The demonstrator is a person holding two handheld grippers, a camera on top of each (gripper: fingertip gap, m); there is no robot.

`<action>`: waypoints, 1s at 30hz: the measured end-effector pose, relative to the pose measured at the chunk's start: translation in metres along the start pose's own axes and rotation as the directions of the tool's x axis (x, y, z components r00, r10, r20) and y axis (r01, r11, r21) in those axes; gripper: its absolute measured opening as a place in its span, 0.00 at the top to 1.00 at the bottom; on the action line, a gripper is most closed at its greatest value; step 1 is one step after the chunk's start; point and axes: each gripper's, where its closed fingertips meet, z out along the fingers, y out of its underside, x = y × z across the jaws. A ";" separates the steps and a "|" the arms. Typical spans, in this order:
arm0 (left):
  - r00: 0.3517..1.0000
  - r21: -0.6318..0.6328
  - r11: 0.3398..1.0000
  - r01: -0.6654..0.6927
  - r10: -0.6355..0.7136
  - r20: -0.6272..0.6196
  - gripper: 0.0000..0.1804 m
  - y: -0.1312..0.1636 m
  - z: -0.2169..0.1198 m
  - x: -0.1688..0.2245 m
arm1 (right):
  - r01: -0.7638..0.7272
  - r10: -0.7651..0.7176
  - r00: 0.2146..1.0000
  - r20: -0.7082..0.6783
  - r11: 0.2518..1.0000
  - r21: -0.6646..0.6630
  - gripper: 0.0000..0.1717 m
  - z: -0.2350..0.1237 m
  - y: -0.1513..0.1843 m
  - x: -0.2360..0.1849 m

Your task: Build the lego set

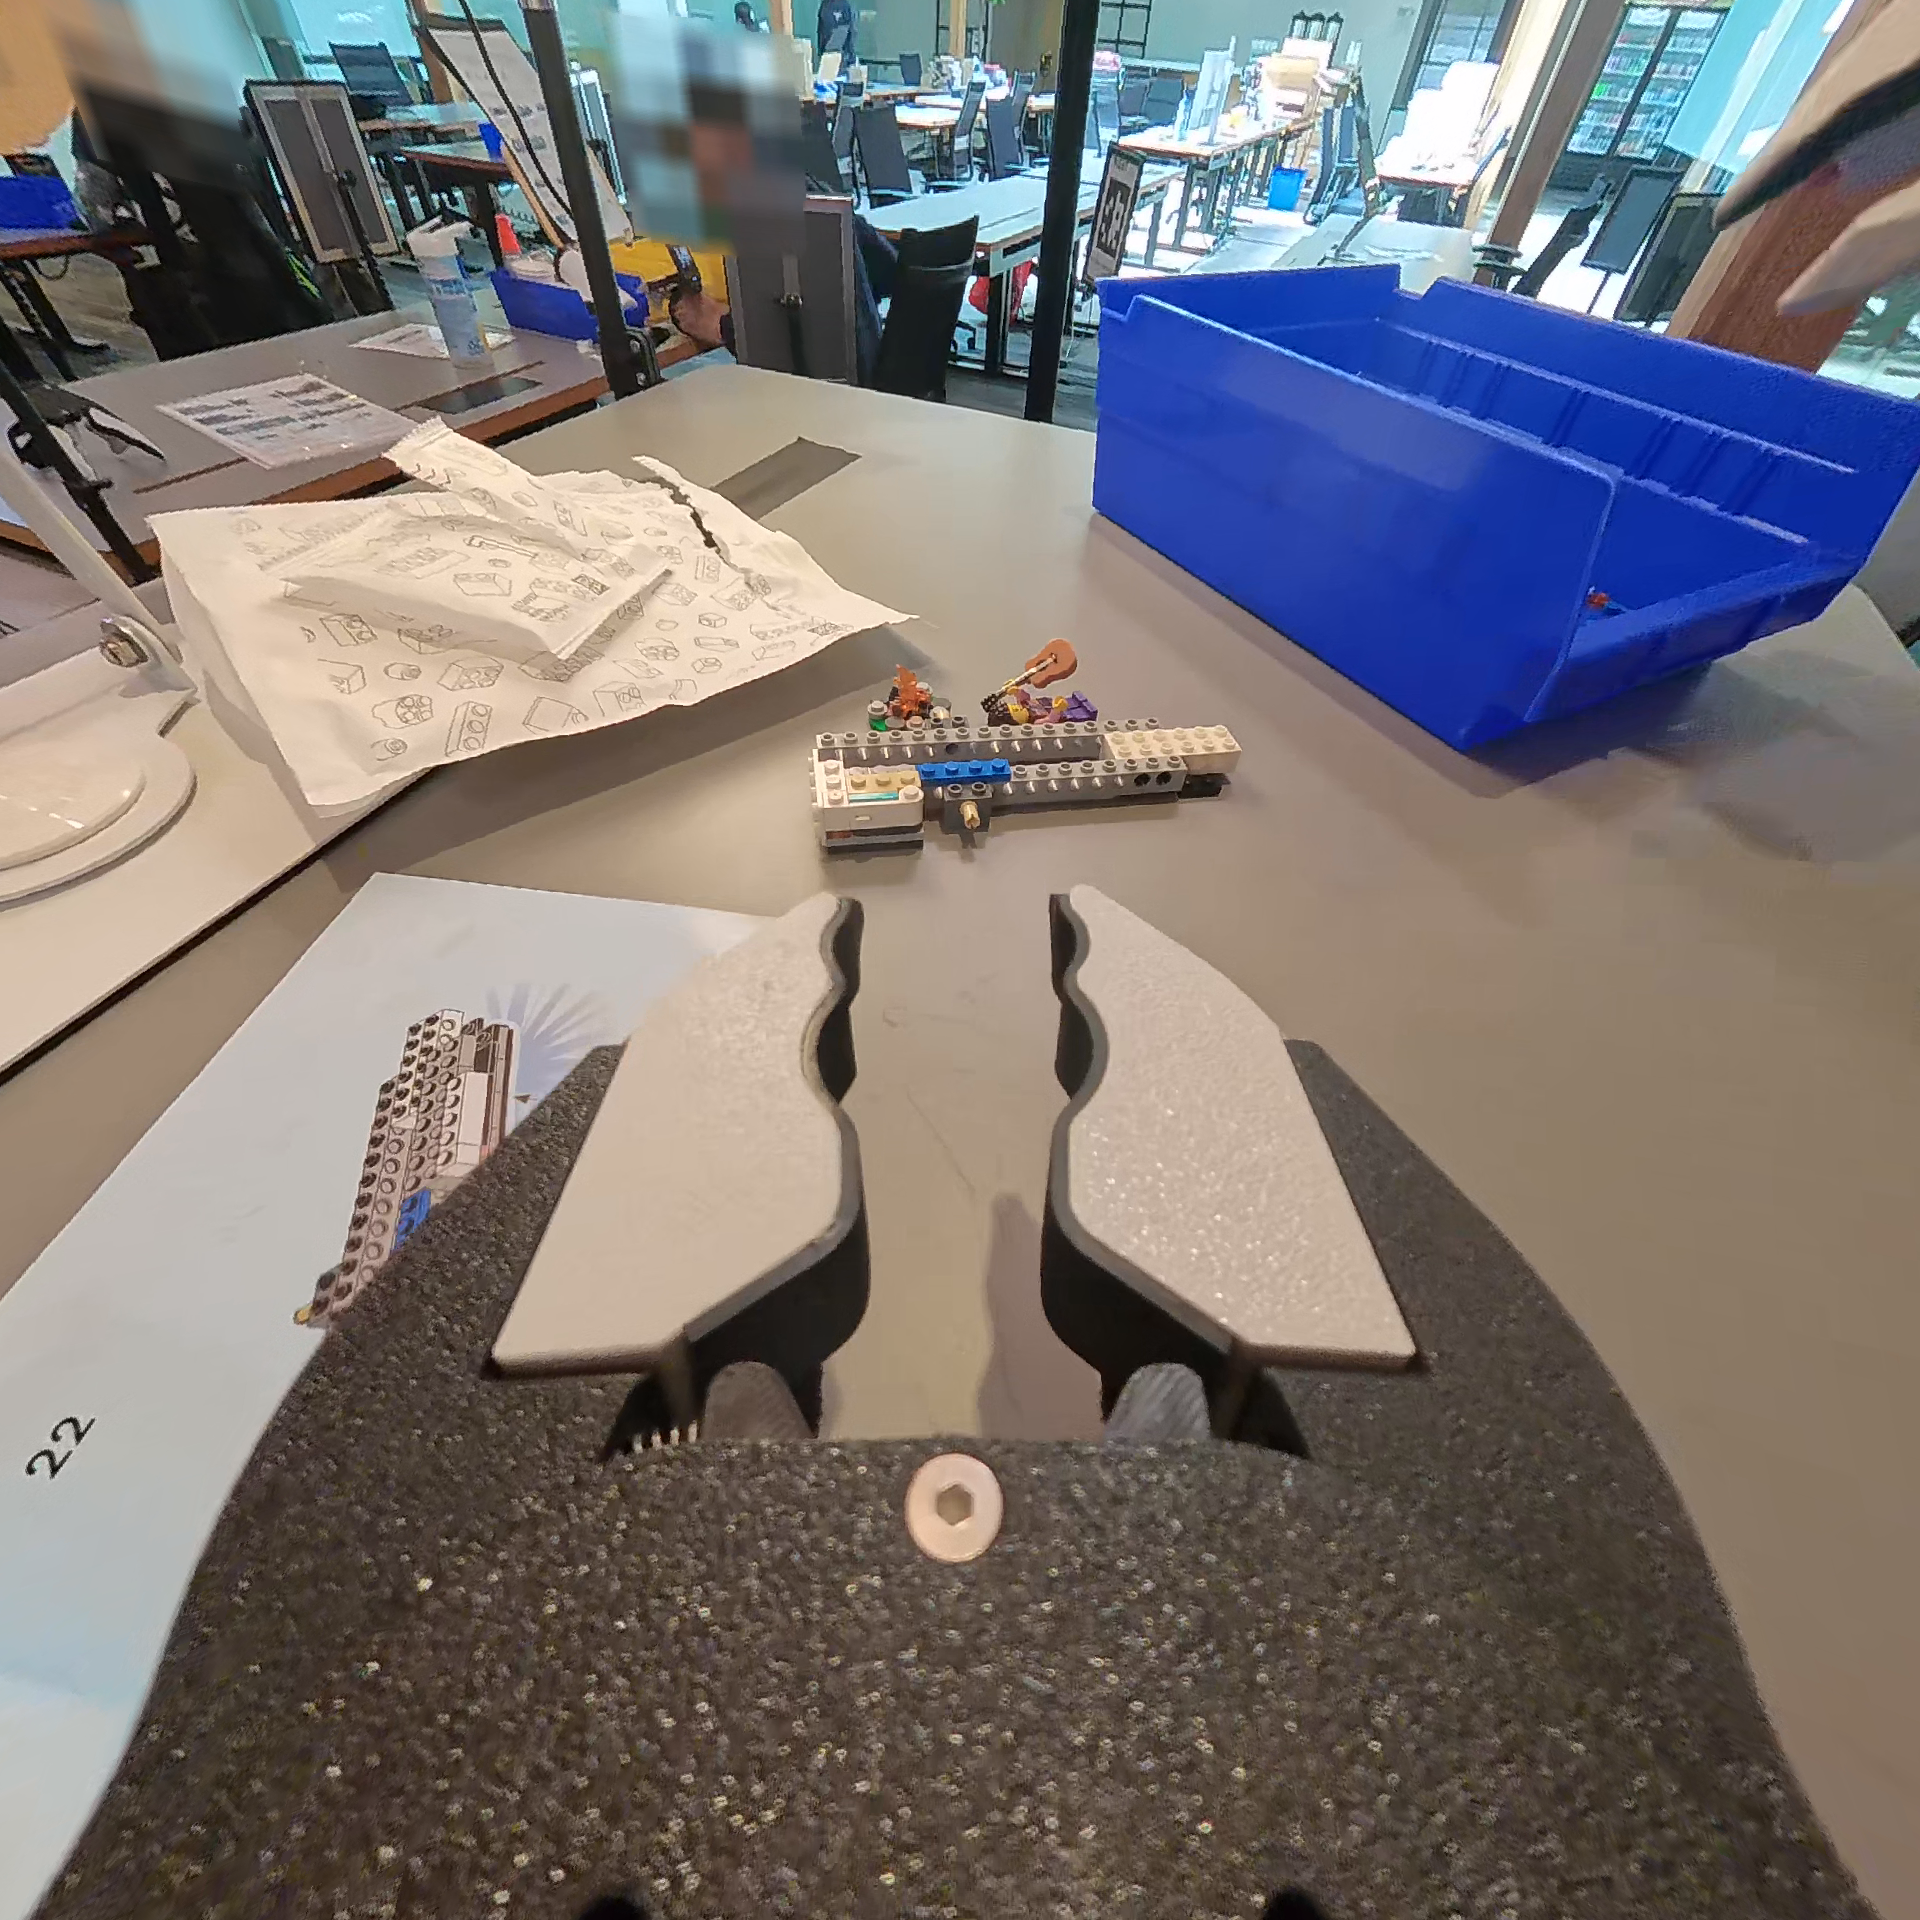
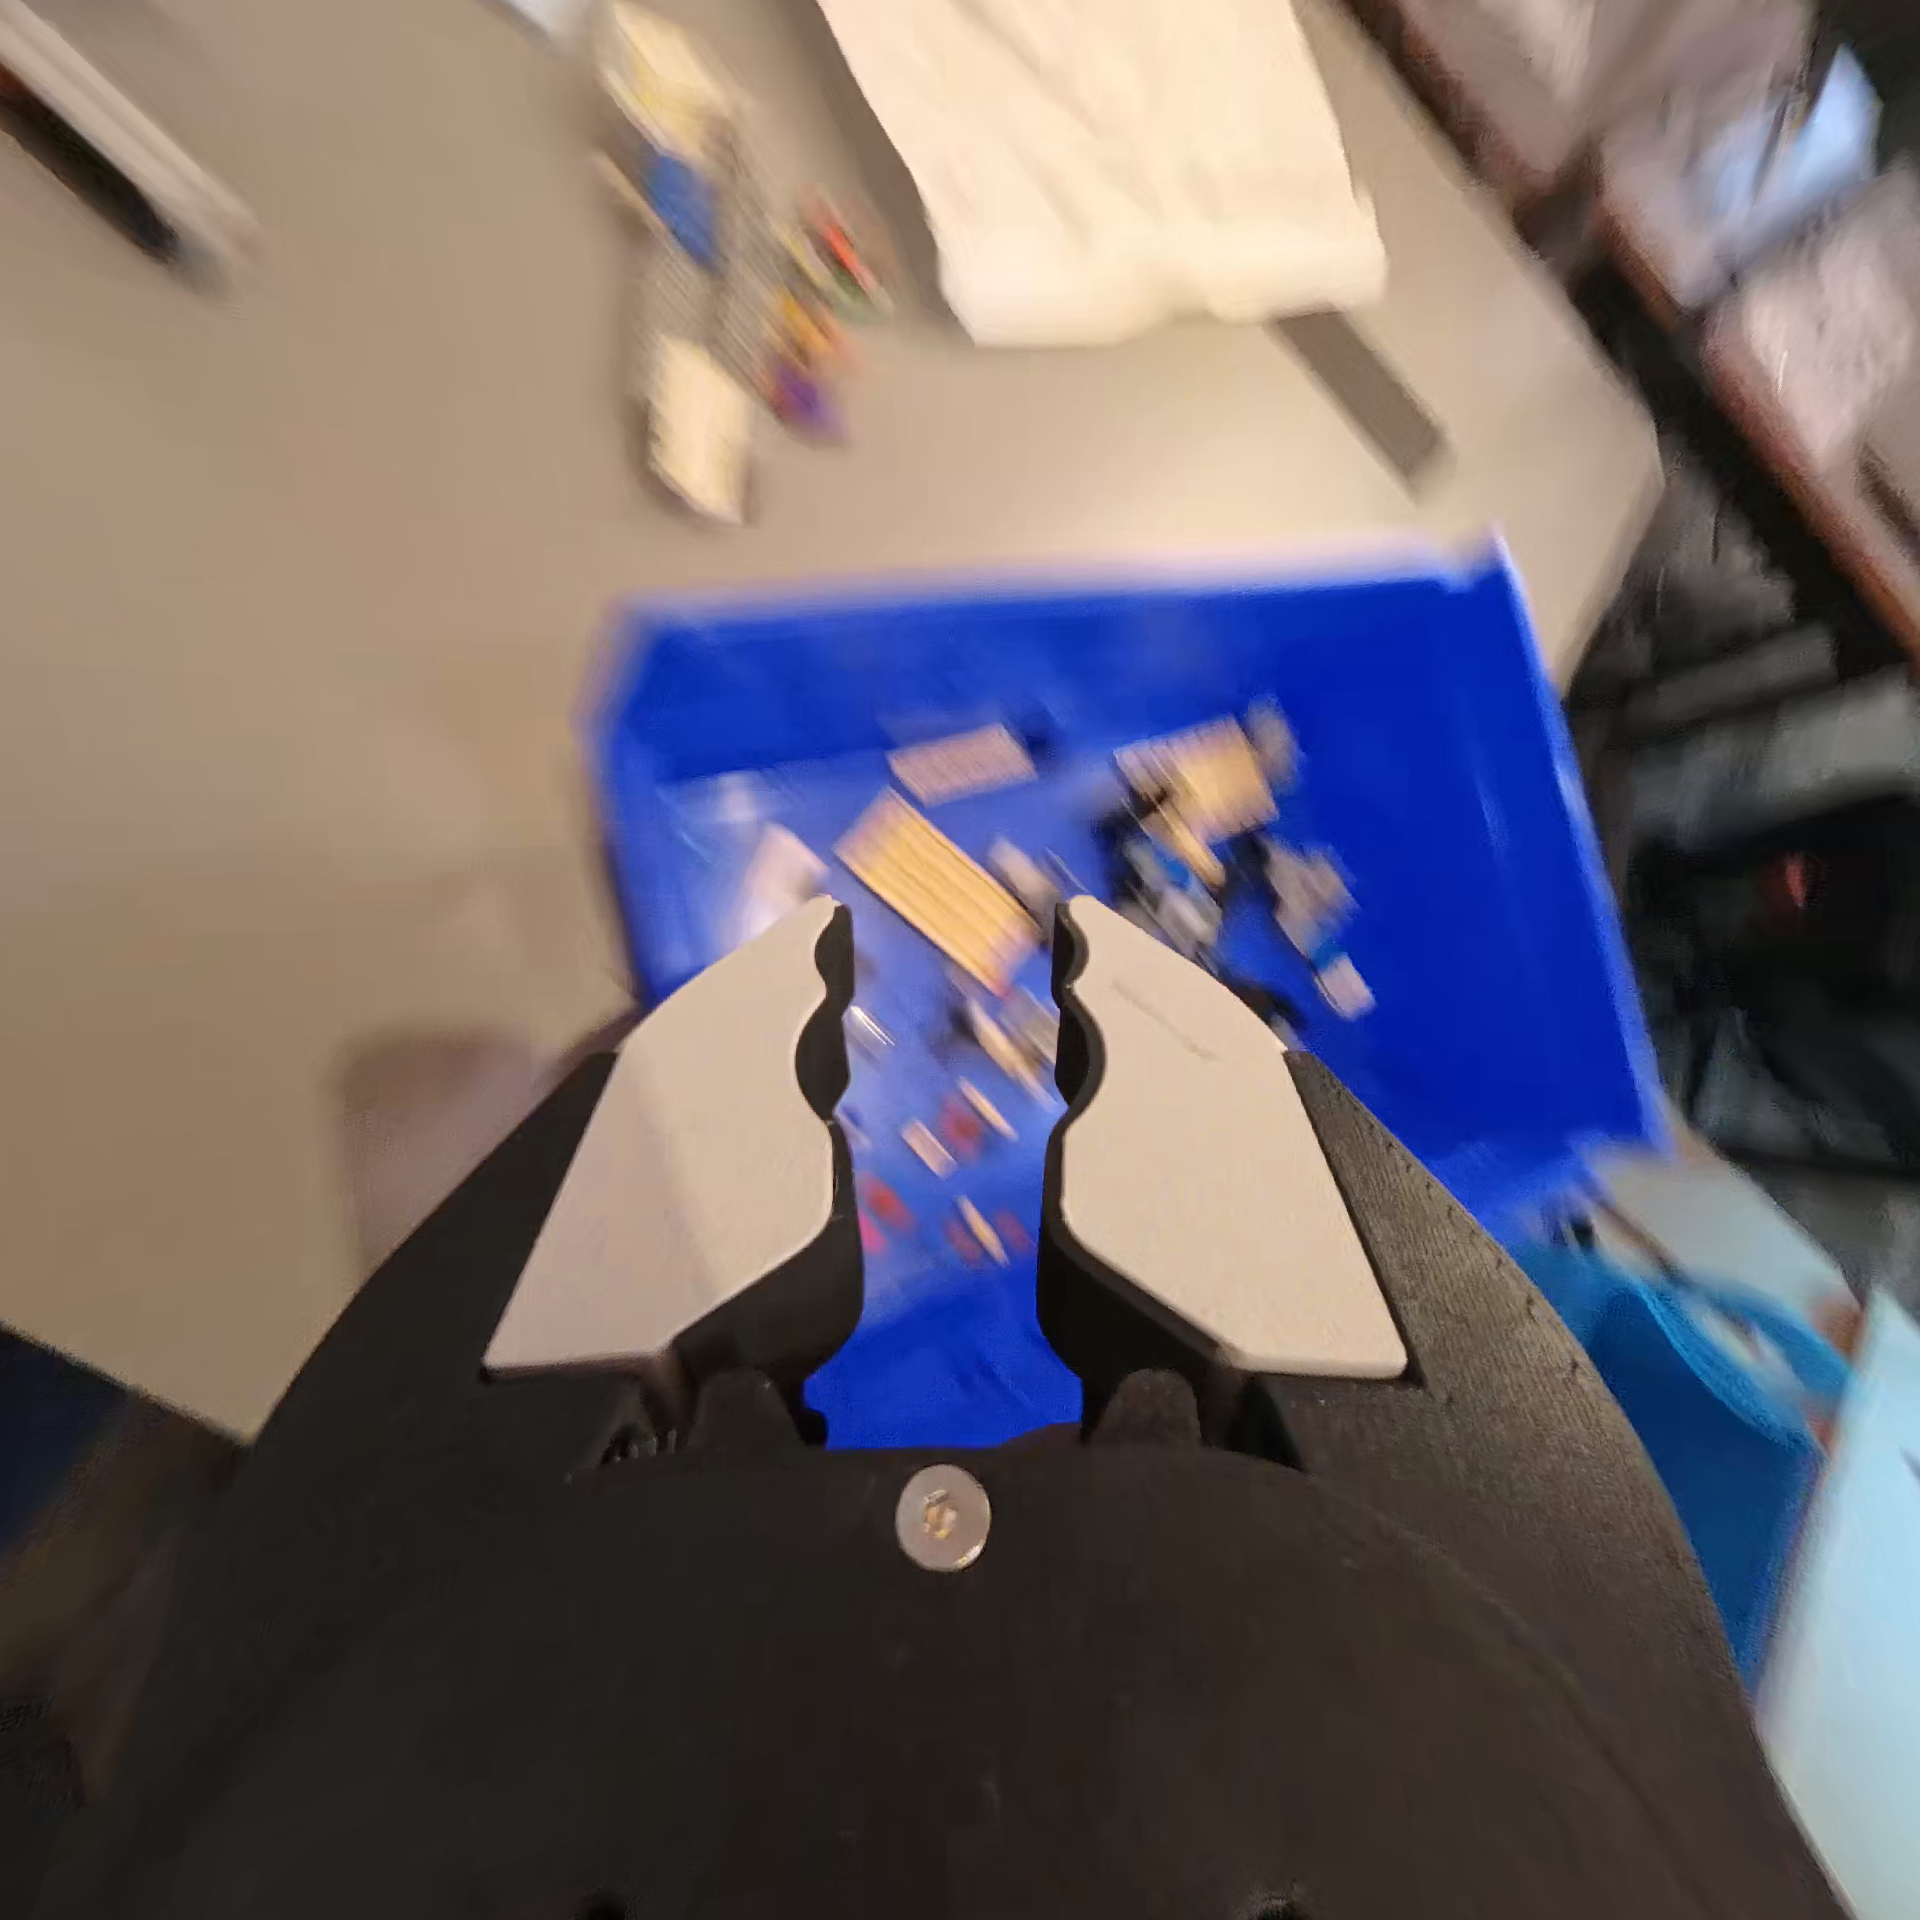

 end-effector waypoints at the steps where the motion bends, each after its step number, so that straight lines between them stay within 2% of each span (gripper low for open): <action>1: 1.000 0.004 1.000 0.000 0.000 0.007 0.80 0.000 -0.002 0.000 | 0.003 -0.003 1.000 0.010 0.998 -0.056 0.79 -0.002 0.012 0.010; 5: 1.000 0.005 1.000 0.007 -0.007 0.025 0.81 0.003 -0.012 0.001 | 0.163 -0.142 0.985 0.094 0.944 -0.286 0.82 0.008 0.057 0.010; 7: 1.000 0.007 1.000 0.009 -0.009 0.027 0.80 0.003 -0.014 0.001 | 0.259 -0.227 0.965 0.132 0.902 -0.346 0.86 0.019 0.070 0.011; 10: 1.000 -0.007 1.000 0.011 -0.010 0.025 0.80 0.005 -0.014 0.001 | 0.305 -0.249 0.951 0.186 0.856 -0.416 0.87 0.035 0.081 0.025; 14: 0.999 -0.017 1.000 -0.009 0.009 0.038 0.80 0.008 -0.018 0.002 | 0.275 -0.209 0.957 0.201 0.874 -0.401 0.89 0.043 0.074 0.045; 20: 0.999 -0.004 1.000 0.013 -0.012 0.036 0.80 0.006 -0.021 0.000 | 0.337 -0.236 0.920 0.313 0.884 -0.325 0.90 0.043 0.063 0.003; 24: 0.999 -0.003 1.000 0.030 -0.030 0.029 0.80 0.006 -0.021 -0.002 | 0.302 -0.217 0.936 0.277 0.899 -0.316 0.89 0.036 0.062 0.004; 30: 0.999 -0.003 0.999 0.038 -0.038 0.023 0.80 0.006 -0.021 -0.002 | 0.250 -0.195 0.962 0.189 0.907 -0.339 0.88 0.031 0.073 0.044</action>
